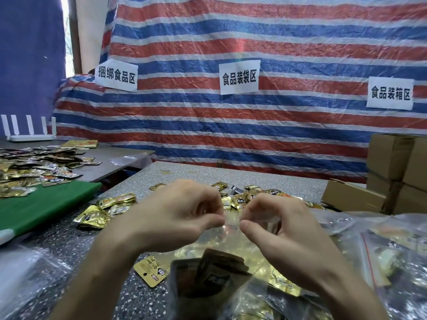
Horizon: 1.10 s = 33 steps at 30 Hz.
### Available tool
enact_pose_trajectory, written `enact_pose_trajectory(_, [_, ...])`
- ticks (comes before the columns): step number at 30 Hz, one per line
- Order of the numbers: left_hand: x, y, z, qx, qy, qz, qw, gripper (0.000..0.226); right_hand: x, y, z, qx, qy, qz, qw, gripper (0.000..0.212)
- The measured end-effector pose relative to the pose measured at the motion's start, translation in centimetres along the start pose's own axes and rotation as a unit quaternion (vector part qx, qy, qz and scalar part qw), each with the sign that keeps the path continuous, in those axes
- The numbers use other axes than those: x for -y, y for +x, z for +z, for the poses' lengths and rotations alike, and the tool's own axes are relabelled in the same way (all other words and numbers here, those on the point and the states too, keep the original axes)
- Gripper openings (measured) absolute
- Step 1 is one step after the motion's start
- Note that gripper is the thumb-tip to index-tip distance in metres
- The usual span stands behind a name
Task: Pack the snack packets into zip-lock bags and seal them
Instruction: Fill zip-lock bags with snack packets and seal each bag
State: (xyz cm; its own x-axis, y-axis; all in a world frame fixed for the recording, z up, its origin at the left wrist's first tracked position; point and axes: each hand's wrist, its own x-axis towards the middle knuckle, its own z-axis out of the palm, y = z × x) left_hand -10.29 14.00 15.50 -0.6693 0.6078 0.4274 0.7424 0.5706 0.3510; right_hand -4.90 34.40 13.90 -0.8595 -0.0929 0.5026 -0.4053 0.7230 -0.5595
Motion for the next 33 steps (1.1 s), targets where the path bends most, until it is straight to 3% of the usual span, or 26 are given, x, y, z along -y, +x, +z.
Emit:
enact_pose_trajectory(3, [-0.3, 0.0, 0.2, -0.008, 0.023, 0.016, 1.000, 0.016, 0.0, -0.1, -0.1, 0.006, -0.002, -0.021, 1.000, 0.023])
enact_pose_trajectory(7, [-0.7, 0.0, 0.5, -0.007, 0.015, 0.040, 0.999, 0.017, 0.0, 0.0, -0.4, 0.009, -0.013, -0.043, 0.999, 0.010])
enact_pose_trajectory(15, [0.8, -0.8, -1.2, 0.022, -0.059, 0.012, 0.998, 0.012, -0.3, 0.1, -0.6, -0.018, 0.004, 0.004, 1.000, 0.010])
enact_pose_trajectory(19, [0.7, -0.3, -0.4, 0.031, -0.016, -0.007, 0.999, 0.015, 0.1, -0.3, -0.6, -0.010, -0.051, -0.028, 0.998, 0.012])
enact_pose_trajectory(23, [-0.1, 0.0, 0.1, 0.026, -0.020, 0.033, 0.999, 0.015, 0.7, -0.5, -0.5, -0.009, -0.091, -0.050, 0.995, 0.010])
enact_pose_trajectory(29, [1.2, -0.8, -1.3, 0.075, -0.094, -0.005, 0.993, 0.017, 0.7, -0.5, -0.7, -0.016, -0.099, -0.007, 0.995, 0.007])
enact_pose_trajectory(33, [1.5, -0.6, -1.2, 0.037, -0.067, 0.002, 0.997, 0.016, 0.9, -0.7, -0.5, -0.013, -0.135, -0.010, 0.991, 0.010])
